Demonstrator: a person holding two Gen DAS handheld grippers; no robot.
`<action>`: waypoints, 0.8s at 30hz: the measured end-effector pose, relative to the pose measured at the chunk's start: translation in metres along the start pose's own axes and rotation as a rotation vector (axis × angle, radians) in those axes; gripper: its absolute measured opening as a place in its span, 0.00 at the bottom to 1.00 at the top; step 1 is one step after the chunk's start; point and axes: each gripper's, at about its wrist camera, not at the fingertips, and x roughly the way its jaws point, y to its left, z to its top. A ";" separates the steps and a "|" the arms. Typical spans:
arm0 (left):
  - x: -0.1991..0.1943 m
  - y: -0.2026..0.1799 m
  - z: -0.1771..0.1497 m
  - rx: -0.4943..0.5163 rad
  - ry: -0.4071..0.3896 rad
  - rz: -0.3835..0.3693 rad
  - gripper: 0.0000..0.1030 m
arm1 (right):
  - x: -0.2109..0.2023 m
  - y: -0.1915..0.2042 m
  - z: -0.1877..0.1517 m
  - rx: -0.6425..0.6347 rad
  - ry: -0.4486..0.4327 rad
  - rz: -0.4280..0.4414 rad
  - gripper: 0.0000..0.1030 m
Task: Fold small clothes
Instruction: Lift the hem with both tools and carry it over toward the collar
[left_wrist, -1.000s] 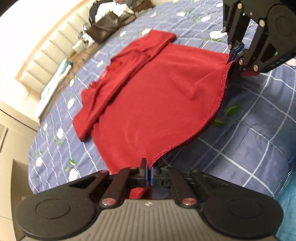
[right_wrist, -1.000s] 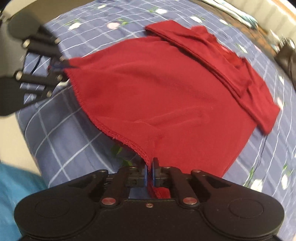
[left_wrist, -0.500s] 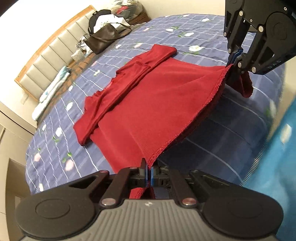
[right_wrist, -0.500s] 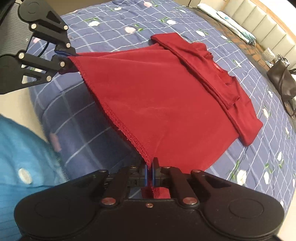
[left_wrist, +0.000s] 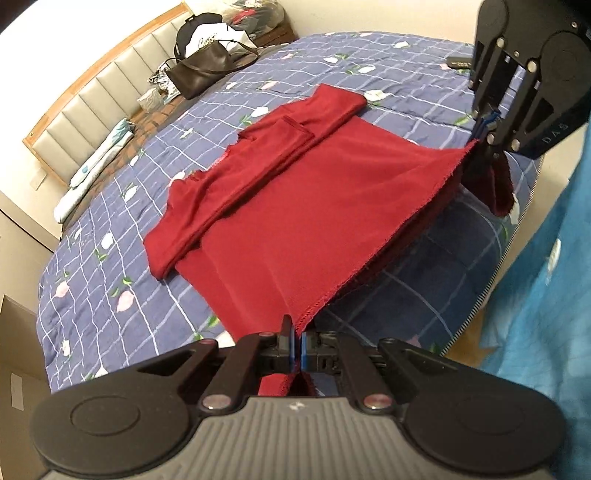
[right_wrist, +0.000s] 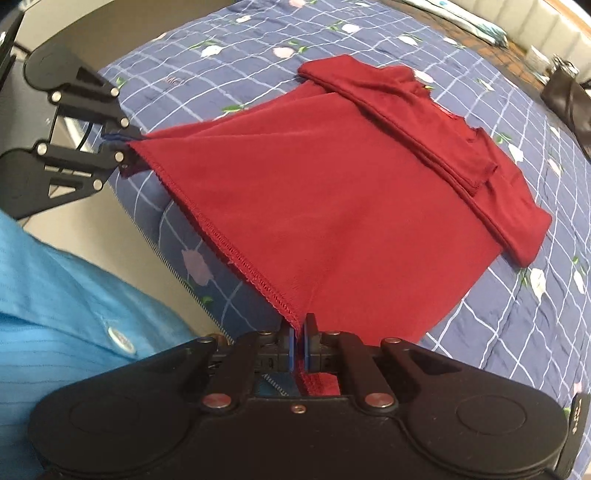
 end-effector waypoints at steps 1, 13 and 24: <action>0.001 0.003 0.003 0.009 -0.006 0.004 0.02 | 0.000 -0.002 0.002 0.012 0.000 0.003 0.04; 0.021 0.072 0.075 0.114 -0.064 -0.049 0.02 | -0.016 -0.039 0.035 0.007 -0.032 0.001 0.04; 0.096 0.183 0.180 -0.041 -0.036 -0.104 0.02 | -0.024 -0.175 0.139 0.012 -0.100 -0.021 0.05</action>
